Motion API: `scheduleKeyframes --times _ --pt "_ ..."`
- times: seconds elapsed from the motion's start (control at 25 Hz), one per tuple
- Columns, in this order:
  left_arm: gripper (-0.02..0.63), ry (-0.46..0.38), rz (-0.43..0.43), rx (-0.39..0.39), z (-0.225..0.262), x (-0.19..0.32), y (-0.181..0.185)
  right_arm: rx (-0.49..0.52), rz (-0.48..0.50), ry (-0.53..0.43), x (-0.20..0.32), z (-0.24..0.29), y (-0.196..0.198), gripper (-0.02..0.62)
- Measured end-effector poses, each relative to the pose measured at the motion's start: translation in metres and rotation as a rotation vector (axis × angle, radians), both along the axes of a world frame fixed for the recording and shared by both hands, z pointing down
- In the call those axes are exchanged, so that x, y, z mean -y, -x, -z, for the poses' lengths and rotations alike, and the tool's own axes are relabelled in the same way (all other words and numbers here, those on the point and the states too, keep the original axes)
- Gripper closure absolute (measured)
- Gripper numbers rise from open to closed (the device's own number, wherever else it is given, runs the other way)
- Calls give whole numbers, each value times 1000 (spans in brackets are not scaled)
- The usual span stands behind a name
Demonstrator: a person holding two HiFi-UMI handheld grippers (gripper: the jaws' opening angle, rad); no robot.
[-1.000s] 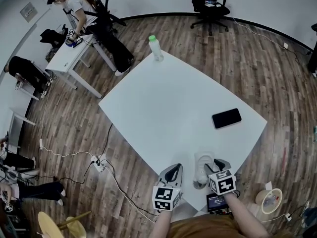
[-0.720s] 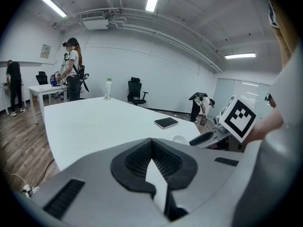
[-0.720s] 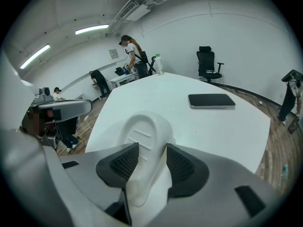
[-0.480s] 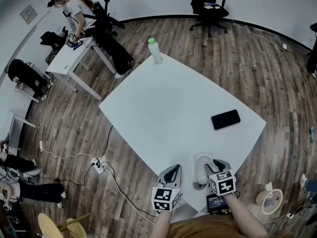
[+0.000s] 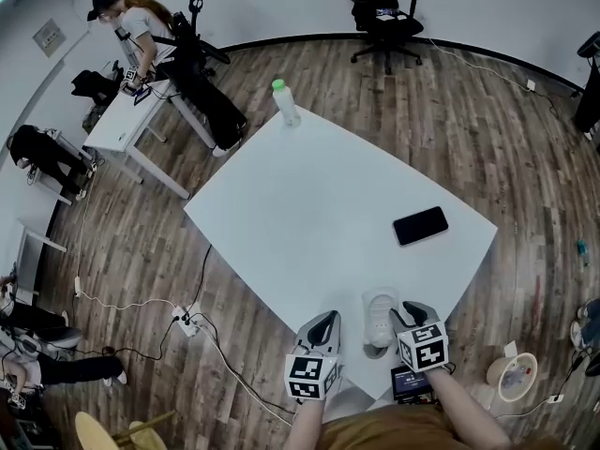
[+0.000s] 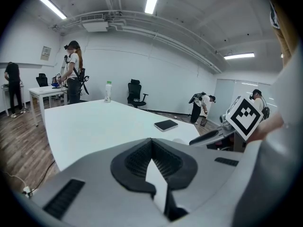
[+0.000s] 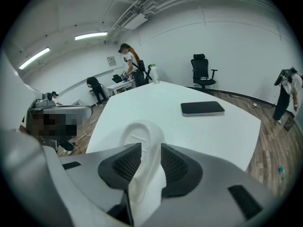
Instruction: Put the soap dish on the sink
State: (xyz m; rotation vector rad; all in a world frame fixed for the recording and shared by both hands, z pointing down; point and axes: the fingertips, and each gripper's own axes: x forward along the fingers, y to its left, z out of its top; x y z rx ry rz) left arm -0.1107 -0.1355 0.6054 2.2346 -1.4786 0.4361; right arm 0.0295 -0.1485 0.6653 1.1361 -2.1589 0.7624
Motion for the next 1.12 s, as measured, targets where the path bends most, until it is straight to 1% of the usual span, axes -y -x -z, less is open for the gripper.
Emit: scheduleKeyframes --times 0.08,0.16,0.2,0.4,0.48,0.56,0.84,1.12 --pt "600 -7 -2 2 3 0 0 -18 -13 -32 0 5 -3 496" --pt "600 -15 -6 1 6 0 -2 -33 -20 -61 0 8 -5 581" --pt "600 -18 -8 -1 8 0 -4 -33 -19 -67 -1 10 -6 586" --pt "600 -36 -15 0 15 1 -6 -23 -21 -75 -2 17 -11 586" --pt "600 -41 -15 2 18 2 -6 4 -27 -96 0 25 -11 586" --pt "600 -48 -14 4 21 3 -7 28 -37 -127 1 36 -12 586" --pt "600 -94 -18 11 39 7 -7 46 -69 -242 8 66 -17 588" --pt "600 -178 -7 21 70 11 -9 69 -83 -360 8 108 -25 588"
